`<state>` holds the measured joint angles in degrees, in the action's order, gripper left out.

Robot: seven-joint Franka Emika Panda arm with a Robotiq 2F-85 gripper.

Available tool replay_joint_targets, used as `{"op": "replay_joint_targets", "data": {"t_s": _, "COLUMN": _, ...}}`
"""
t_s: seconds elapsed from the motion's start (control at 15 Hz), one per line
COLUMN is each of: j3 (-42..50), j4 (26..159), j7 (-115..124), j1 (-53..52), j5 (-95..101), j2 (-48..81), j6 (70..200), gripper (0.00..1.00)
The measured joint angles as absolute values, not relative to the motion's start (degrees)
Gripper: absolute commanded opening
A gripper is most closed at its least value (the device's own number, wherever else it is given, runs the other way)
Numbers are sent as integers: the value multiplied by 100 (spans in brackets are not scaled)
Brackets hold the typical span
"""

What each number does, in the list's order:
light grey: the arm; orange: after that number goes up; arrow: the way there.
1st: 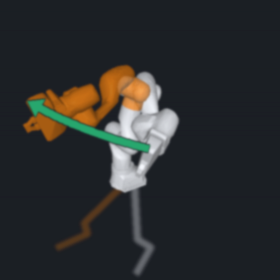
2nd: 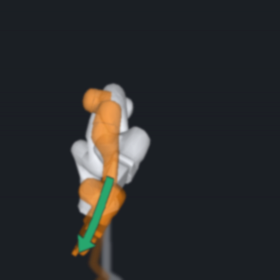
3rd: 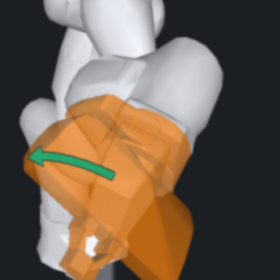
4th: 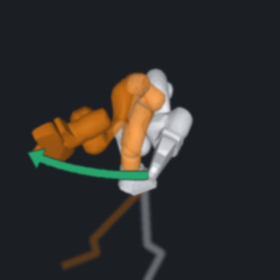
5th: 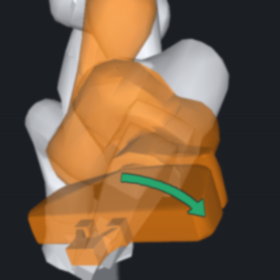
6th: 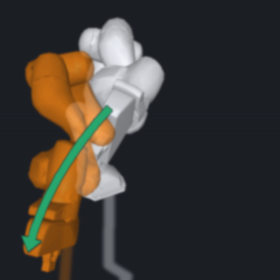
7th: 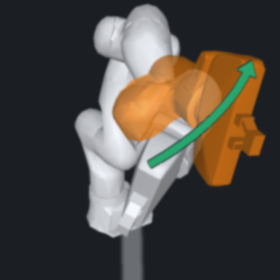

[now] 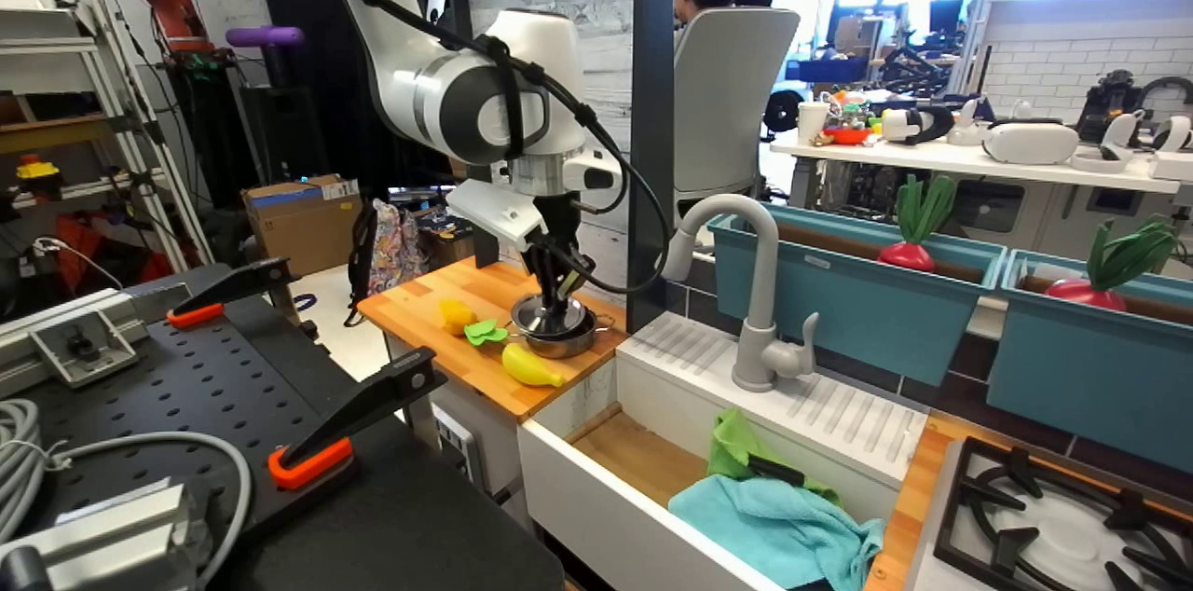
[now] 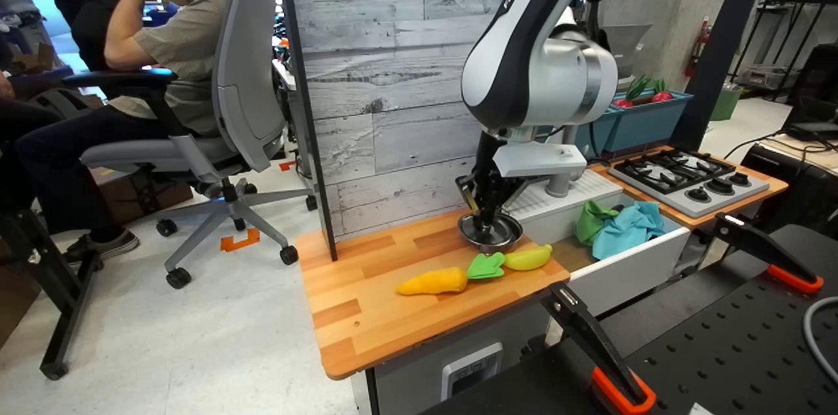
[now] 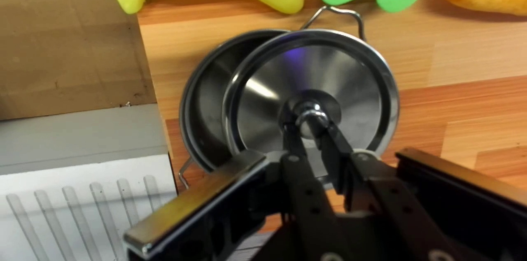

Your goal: Remove the silver lid from the silver pot and put it on the table

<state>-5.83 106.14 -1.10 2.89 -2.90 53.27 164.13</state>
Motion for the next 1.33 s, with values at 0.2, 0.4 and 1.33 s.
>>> {"op": "replay_joint_targets", "data": {"t_s": 0.2, "j3": -583, "j4": 10883, "j7": -90, "j1": 275, "j5": -290, "j2": 5051, "j6": 16414, "gripper": 5}}
{"op": "replay_joint_targets", "data": {"t_s": 0.4, "j3": -583, "j4": 11141, "j7": -72, "j1": 236, "j5": -290, "j2": 4683, "j6": 16414, "gripper": 5}}
{"op": "replay_joint_targets", "data": {"t_s": 1.33, "j3": -628, "j4": 10547, "j7": -26, "j1": -477, "j5": -289, "j2": 5012, "j6": 16392, "gripper": 5}}
